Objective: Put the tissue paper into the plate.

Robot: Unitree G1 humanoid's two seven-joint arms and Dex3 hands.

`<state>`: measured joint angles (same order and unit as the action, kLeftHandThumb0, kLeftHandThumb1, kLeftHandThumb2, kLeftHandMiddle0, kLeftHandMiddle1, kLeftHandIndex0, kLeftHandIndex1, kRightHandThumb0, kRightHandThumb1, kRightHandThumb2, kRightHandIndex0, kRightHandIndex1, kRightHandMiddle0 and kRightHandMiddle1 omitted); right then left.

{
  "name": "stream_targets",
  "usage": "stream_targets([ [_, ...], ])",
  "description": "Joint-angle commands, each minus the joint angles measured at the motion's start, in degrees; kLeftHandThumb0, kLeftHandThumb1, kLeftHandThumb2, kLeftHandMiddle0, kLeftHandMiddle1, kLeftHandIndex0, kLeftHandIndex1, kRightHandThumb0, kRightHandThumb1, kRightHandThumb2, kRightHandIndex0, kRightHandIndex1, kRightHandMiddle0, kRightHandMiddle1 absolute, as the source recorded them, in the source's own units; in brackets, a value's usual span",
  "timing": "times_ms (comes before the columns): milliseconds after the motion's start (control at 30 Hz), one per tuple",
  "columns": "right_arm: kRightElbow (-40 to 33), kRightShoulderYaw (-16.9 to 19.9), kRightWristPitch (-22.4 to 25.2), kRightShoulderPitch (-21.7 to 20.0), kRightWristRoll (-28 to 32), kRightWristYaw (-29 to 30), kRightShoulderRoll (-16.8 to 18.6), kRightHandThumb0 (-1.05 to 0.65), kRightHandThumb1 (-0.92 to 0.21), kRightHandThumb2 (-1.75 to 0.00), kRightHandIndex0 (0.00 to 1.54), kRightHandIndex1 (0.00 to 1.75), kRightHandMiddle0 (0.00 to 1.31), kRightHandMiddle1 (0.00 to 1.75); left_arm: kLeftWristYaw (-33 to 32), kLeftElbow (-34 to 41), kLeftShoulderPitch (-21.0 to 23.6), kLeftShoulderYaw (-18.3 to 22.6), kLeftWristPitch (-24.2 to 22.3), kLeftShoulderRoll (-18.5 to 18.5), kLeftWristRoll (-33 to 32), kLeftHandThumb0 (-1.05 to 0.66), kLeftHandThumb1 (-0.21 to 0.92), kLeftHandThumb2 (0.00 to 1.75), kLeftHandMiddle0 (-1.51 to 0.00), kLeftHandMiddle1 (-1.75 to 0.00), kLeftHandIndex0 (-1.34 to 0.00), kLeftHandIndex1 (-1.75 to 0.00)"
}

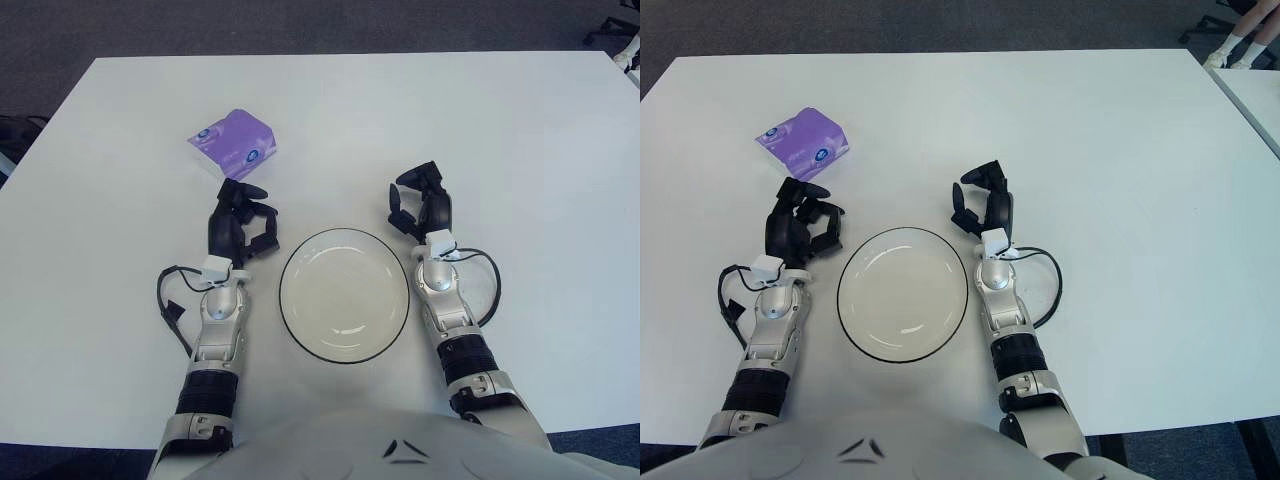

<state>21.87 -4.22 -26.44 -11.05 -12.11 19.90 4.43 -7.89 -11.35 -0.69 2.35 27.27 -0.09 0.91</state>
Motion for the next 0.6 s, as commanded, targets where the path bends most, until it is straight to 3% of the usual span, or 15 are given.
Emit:
stream_targets([
  [0,6.24,-0.16,1.42,8.78,-0.65,0.05,-0.49,-0.39,-0.65,-0.91,0.47,1.40,0.36,1.75,-0.39,-6.02,-9.05,-0.39,-2.20,-0.13,2.31,-0.01,0.39,1.15,-0.67,-1.45,-0.39,-1.75],
  [367,7.08,-0.15,1.38,8.30,-0.75,0.30,-0.43,-0.39,-0.64,-0.91,0.49,1.40,0.36,1.75,-6.22,-1.70,-10.60,-0.95,-0.85,-0.09,10.28,-0.01,0.36,1.18,-0.70,-1.44,-0.40,-1.75],
  [567,6.87,-0.19,2.09,8.34,-0.84,0.29,-0.33,-0.39,-0.67,-0.87,0.48,1.39,0.34,1.75,-10.08,3.37,-11.71,-1.35,-2.37,-1.01,14.32,-0.01,0.35,1.19,-0.71,-1.44,-0.40,-1.75],
])
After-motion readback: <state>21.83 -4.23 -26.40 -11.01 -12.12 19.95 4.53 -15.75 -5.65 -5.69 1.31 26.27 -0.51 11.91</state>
